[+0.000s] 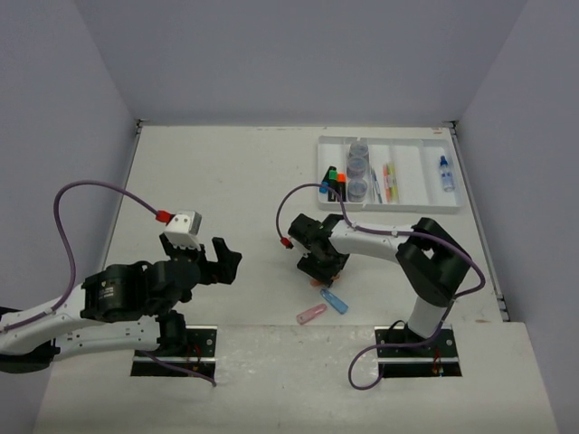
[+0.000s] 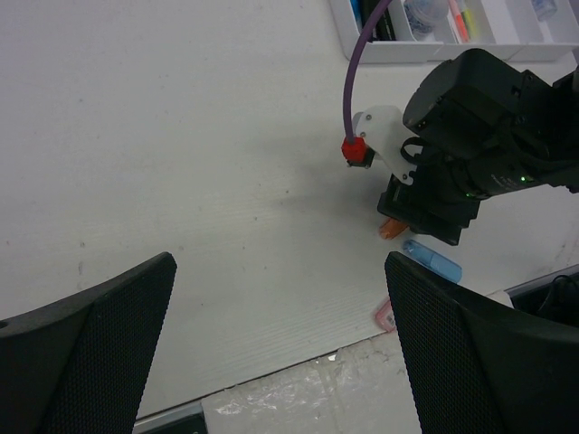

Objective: Sort the stationery into containers
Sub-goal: Pick up the stationery from the center of the board.

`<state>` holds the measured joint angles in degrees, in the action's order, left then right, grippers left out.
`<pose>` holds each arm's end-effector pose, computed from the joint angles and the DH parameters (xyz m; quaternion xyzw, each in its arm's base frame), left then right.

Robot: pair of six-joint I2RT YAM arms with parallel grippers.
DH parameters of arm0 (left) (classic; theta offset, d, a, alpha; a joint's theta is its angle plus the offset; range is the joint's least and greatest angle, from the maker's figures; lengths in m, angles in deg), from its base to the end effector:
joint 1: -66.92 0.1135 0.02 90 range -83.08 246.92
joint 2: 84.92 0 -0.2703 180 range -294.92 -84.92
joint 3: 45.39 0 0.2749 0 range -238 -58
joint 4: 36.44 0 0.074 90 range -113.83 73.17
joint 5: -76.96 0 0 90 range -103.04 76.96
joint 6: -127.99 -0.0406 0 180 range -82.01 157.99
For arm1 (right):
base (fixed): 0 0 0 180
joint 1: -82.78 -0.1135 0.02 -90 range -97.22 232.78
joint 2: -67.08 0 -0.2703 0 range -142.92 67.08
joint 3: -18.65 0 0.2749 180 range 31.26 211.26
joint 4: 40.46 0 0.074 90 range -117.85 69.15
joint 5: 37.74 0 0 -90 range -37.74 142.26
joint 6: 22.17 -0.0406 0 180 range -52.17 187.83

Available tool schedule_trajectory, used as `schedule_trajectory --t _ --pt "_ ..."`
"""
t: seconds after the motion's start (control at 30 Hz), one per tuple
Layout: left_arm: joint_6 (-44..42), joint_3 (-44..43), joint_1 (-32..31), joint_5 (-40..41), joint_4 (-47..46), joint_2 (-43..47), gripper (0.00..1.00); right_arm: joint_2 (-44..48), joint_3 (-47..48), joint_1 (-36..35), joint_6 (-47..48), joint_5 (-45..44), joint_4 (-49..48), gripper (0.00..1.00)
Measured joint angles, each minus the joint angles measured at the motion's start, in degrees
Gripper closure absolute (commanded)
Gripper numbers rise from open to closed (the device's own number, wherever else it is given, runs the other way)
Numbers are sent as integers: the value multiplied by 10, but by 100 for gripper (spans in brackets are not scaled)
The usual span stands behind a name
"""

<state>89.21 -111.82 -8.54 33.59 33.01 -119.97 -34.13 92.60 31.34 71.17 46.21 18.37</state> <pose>0.0571 -0.1026 0.3491 0.0039 0.8436 -0.1997 0.4984 0.2058 0.2512 0.1386 -0.4575 0.8870 -0.0343 0.0526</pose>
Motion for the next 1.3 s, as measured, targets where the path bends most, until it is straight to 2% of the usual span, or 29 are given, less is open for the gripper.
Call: schedule_trajectory --t 0.3,0.53,0.6,0.63,0.67,0.87,0.97,1.07,1.17,1.23,1.3 --pt "-3 3 0 -1 -1 3 0 -40 53 0 40 20 -10 40" --pt "-13 8 0 -3 -2 17 0 -55 70 0 60 44 -13 82" --pt "-14 10 0 -4 -2 22 0 -56 72 0 65 42 -13 89" --pt "-14 10 0 -4 -2 23 0 -56 73 0 66 40 -13 96" --pt "-14 11 0 -4 -3 25 0 -56 73 0 66 38 -13 100" --pt "-14 13 0 -4 -4 27 0 -47 73 -2 67 -36 -39 100" --pt "-14 16 0 -4 -5 27 0 2 73 13 53 -90 -61 100" --pt "-14 23 0 -5 -5 26 0 97 73 76 17 -114 -85 100" --pt "-14 26 0 -5 -6 17 0 182 88 214 -35 -136 -112 100" --pt "-14 26 0 -6 -6 6 0 197 110 309 -59 -160 -135 100" --pt "-14 26 0 -8 -7 -9 0 178 137 370 -72 -186 -143 100"
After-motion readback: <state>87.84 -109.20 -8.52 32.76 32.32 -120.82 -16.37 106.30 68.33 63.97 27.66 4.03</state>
